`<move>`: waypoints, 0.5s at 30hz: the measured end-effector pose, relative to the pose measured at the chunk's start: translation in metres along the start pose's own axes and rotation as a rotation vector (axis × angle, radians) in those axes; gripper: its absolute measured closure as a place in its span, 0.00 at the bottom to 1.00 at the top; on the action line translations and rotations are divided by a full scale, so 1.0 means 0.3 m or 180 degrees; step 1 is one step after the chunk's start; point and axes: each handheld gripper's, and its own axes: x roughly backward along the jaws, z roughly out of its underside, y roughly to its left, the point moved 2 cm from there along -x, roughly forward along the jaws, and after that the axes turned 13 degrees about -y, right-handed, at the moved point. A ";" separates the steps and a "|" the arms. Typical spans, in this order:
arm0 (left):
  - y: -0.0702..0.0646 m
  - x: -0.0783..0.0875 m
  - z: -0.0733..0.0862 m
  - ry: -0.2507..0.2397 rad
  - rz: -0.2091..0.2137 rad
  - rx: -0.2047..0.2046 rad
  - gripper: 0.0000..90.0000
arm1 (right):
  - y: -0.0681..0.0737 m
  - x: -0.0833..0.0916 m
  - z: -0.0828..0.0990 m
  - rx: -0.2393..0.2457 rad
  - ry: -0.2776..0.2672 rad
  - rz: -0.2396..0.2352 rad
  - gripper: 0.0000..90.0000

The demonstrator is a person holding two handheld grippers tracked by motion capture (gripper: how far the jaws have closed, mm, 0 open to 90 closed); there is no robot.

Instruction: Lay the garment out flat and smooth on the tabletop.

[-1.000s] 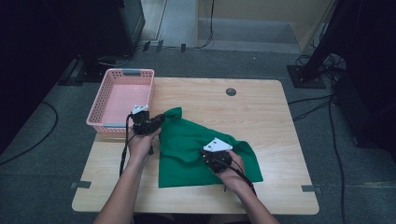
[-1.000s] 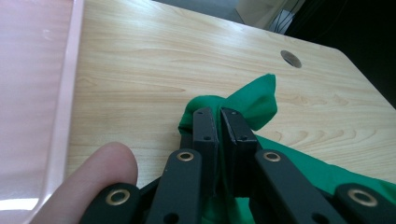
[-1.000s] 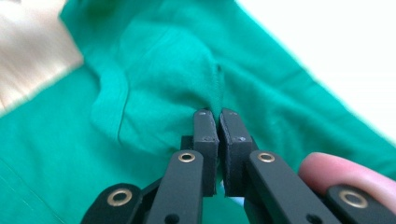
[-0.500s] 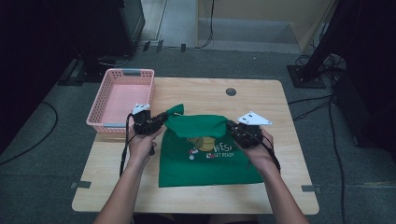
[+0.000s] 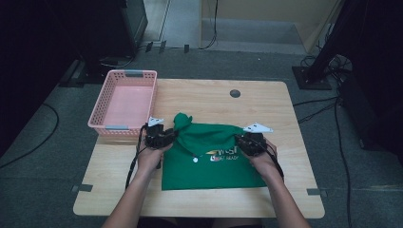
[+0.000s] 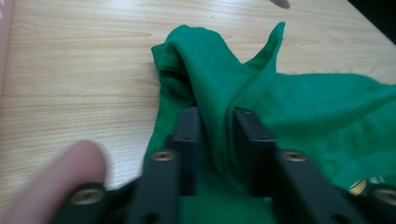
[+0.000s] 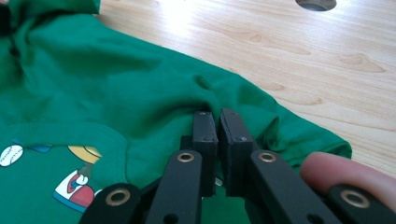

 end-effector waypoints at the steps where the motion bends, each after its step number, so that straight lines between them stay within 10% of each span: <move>1: -0.005 0.009 0.000 -0.0050 -0.0028 -0.0096 0.69 | 0.001 0.001 -0.002 -0.0002 -0.0010 -0.0004 0.97; 7: -0.029 0.090 -0.004 -0.0330 -0.0097 -0.0200 0.49 | 0.005 0.004 -0.027 -0.0007 -0.0082 -0.0022 0.97; 15: -0.163 0.145 0.112 -0.0234 0.0420 -0.0590 0.60 | 0.006 0.000 -0.031 -0.0040 -0.0106 -0.0024 0.97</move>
